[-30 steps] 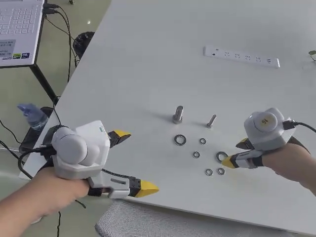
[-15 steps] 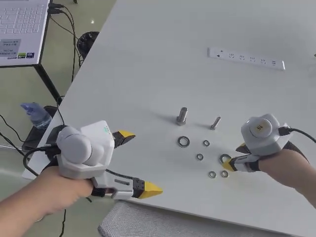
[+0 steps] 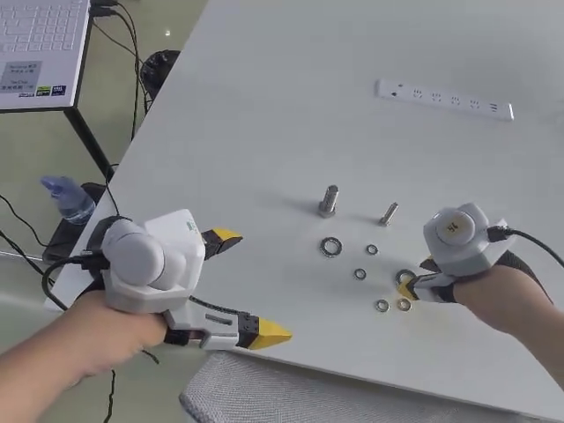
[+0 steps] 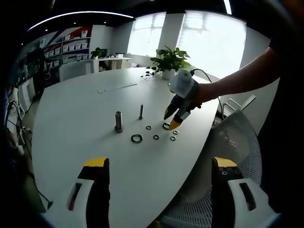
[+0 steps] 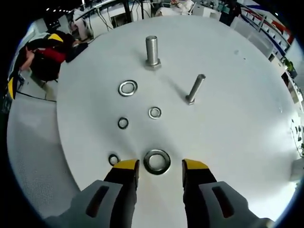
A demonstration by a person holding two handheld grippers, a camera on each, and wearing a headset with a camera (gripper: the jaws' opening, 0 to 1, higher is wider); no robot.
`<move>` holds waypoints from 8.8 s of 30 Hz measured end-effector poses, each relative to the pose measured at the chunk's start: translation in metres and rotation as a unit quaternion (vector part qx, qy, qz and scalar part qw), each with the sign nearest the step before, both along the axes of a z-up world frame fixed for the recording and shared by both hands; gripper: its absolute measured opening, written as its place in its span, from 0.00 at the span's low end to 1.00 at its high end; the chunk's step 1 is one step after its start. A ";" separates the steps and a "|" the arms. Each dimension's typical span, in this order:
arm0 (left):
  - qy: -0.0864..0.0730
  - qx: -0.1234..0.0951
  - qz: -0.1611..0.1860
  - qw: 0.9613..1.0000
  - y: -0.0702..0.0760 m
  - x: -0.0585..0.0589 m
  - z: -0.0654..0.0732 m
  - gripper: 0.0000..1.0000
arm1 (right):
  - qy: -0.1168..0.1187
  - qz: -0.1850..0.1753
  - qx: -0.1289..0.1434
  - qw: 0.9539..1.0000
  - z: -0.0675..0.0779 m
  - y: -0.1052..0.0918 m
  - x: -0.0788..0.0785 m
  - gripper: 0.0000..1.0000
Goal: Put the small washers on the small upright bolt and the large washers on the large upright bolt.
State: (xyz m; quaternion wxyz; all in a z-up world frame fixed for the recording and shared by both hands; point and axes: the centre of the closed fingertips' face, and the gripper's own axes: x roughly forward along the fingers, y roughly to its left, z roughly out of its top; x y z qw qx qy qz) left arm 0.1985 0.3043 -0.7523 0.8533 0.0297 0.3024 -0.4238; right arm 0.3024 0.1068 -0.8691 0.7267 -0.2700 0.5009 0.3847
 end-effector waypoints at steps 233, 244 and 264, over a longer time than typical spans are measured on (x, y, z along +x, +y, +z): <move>-0.022 0.025 0.071 0.997 0.033 0.026 -0.005 0.82 | 0.031 0.202 -0.061 0.977 0.049 0.150 0.080 0.21; -0.023 0.020 0.075 0.997 0.035 0.025 -0.004 0.81 | 0.035 0.205 -0.067 0.976 0.034 0.151 0.089 0.21; -0.023 0.026 0.071 0.997 0.035 0.025 -0.006 0.83 | 0.039 0.196 -0.070 0.977 0.005 0.147 0.090 0.22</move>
